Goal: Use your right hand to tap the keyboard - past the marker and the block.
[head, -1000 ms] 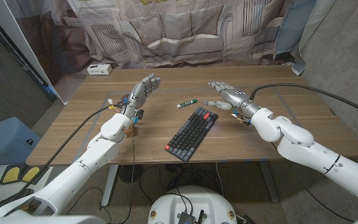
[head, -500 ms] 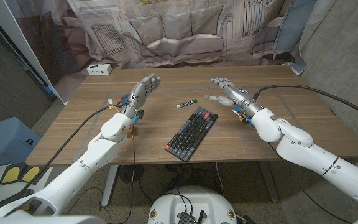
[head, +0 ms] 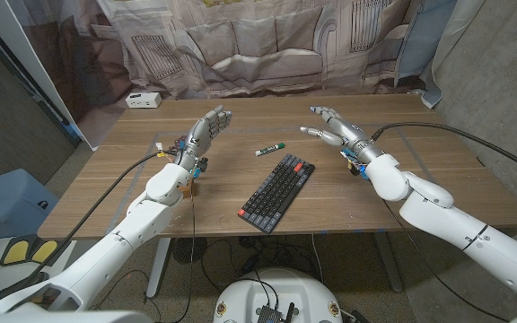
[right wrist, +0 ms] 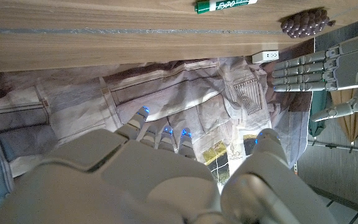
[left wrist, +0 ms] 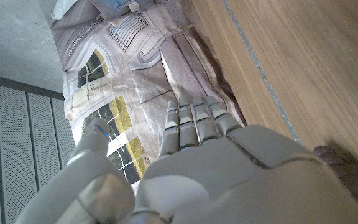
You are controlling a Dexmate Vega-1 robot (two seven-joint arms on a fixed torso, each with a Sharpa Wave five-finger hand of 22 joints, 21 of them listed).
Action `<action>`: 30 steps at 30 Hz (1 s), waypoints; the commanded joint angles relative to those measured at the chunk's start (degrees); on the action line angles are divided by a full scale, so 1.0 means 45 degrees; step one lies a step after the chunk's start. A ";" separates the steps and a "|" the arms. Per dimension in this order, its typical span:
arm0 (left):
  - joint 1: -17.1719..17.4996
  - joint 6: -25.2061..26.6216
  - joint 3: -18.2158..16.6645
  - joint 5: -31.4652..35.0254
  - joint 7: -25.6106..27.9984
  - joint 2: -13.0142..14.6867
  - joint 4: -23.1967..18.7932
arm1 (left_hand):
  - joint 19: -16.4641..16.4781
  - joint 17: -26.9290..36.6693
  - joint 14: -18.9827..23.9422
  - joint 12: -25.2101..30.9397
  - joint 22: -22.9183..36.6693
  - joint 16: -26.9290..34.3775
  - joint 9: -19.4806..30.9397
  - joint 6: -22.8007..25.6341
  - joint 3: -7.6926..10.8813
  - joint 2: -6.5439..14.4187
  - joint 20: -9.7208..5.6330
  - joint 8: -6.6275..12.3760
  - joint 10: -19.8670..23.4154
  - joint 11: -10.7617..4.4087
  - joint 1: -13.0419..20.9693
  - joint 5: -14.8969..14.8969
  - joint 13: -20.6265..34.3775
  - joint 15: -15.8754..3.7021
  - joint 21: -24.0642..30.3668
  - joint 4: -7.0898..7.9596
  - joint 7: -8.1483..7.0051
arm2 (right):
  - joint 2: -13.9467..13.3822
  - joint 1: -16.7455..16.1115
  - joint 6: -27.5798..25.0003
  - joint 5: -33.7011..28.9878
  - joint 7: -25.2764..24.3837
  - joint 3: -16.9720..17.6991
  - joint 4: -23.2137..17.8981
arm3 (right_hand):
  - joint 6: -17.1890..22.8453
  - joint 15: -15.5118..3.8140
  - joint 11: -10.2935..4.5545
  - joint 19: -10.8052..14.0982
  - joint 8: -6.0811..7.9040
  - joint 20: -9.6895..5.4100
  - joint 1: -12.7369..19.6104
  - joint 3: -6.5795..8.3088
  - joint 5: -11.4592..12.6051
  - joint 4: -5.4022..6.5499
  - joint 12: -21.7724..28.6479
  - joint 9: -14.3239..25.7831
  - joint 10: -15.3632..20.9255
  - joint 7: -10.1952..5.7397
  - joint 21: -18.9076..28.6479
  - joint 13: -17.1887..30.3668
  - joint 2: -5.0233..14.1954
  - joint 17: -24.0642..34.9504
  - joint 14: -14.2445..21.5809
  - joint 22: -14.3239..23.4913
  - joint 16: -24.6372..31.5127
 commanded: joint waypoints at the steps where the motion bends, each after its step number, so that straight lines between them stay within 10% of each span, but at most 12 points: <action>1: -0.0012 0.0036 -0.0024 0.0002 -0.0018 0.0052 -0.0059 | 0.0054 0.0040 0.0101 -0.0048 0.0060 -0.0005 0.0047 0.0103 0.0095 0.0138 0.0092 -0.0013 -0.0013 0.0091 0.0005 -0.0022 0.0029 0.0002 -0.0037 -0.0015 0.0026 | 0.0446 0.0106 0.0933 0.1834 -0.0505 0.0386 0.0711 | 0.0191 0.0044 0.0011 0.0146 0.0128 0.0014 0.0127 0.0050 0.0056 -0.0043 0.0036 0.0043 0.0064 0.0008 -0.0045 0.0045 0.0016 0.0003 0.0089 -0.0002 0.0016; 30: -0.0254 -0.0013 0.0014 -0.0086 -0.0218 -0.0039 0.0230 | 0.0063 0.0040 0.0092 -0.0055 0.0059 -0.0017 0.0047 0.0135 0.0098 0.0143 0.0063 -0.0016 -0.0004 0.0108 0.0011 -0.0022 0.0028 0.0019 -0.0037 -0.0016 0.0038 | 0.1478 0.0879 0.3924 0.6251 0.0655 0.0805 0.3655 | 0.0714 -0.0119 0.0051 0.1395 -0.0010 -0.0621 0.0338 0.0090 0.0022 -0.0060 -0.0044 0.0035 0.0540 0.0065 0.0106 0.0033 0.0017 -0.0029 0.0587 -0.0016 -0.0026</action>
